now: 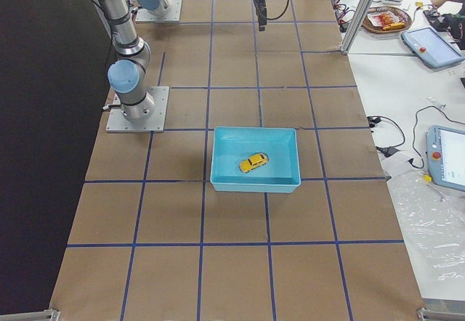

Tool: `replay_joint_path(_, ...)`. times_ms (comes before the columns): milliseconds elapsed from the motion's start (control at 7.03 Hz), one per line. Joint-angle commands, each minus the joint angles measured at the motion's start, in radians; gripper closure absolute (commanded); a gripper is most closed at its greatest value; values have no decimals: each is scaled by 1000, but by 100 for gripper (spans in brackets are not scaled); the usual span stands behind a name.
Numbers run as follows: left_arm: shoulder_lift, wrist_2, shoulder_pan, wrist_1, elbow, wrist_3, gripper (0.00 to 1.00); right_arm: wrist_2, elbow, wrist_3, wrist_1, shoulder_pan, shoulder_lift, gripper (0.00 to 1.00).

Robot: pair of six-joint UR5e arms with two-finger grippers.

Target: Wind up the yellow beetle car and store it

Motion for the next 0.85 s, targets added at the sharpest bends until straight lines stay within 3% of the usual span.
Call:
replay_joint_path(0,-1,1,5,2,-1,0,0,-2,12,103,20,85,4,1)
replay_joint_path(569,1,1,8,2,1,2,0,-24,17,86,140,69,6,1)
replay_joint_path(711,2,1,7,2,2,2,0,-65,17,79,166,58,6,1)
